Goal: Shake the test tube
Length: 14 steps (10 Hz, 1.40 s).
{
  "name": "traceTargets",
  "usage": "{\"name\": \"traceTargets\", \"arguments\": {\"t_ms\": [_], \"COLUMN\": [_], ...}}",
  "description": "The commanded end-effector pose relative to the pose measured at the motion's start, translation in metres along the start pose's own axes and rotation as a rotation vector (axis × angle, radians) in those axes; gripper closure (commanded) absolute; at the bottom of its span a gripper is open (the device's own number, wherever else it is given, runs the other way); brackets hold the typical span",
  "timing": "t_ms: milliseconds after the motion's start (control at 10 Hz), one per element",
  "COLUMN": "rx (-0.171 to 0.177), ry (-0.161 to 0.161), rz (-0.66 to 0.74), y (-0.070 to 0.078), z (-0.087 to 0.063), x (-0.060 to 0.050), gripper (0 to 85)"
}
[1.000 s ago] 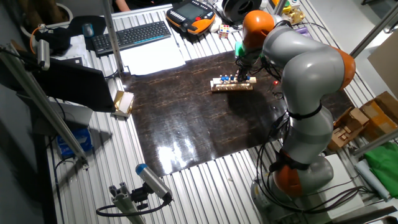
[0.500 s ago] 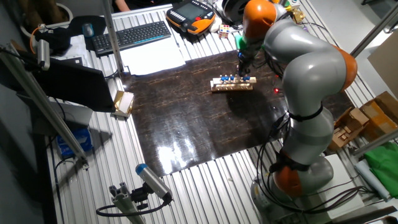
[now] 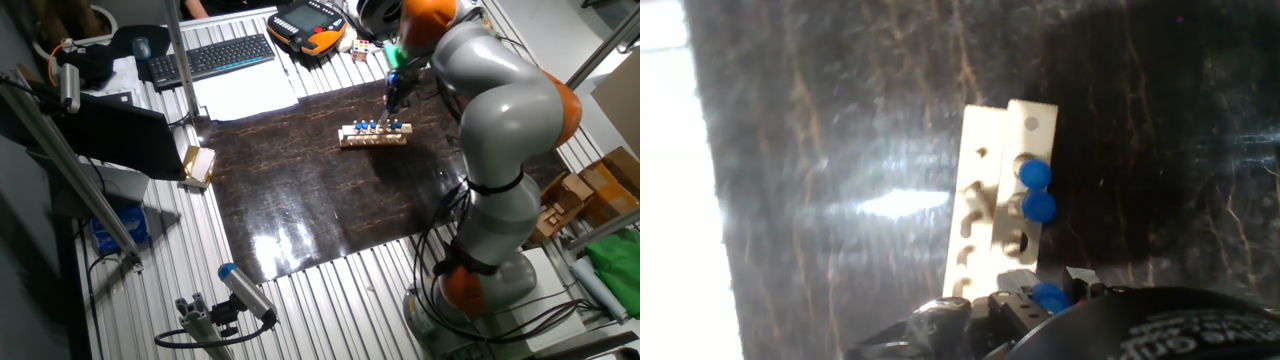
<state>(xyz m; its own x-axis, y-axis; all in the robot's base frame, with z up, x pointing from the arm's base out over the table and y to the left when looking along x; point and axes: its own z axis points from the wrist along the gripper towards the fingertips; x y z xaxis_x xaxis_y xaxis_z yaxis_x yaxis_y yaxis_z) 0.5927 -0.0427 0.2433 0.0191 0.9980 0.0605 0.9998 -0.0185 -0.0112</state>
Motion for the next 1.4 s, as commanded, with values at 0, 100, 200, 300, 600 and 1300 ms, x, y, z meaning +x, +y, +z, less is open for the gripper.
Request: {"name": "traceTargets", "arguments": {"t_ms": [0, 100, 200, 300, 600, 1300], "rx": [0.008, 0.006, -0.044, -0.073, -0.079, 0.165], "ry": [0.000, 0.010, 0.124, 0.225, 0.248, -0.204], "rz": [-0.172, -0.261, -0.312, -0.332, -0.339, -1.068], "y": [-0.002, -0.006, -0.012, -0.015, -0.022, -0.012], "z": [-0.030, -0.038, -0.045, -0.049, -0.054, -0.065], "x": [0.007, 0.015, 0.021, 0.027, 0.050, 0.022], "gripper": [61.0, 59.7, 56.7, 56.0, 56.7, 72.0]}}
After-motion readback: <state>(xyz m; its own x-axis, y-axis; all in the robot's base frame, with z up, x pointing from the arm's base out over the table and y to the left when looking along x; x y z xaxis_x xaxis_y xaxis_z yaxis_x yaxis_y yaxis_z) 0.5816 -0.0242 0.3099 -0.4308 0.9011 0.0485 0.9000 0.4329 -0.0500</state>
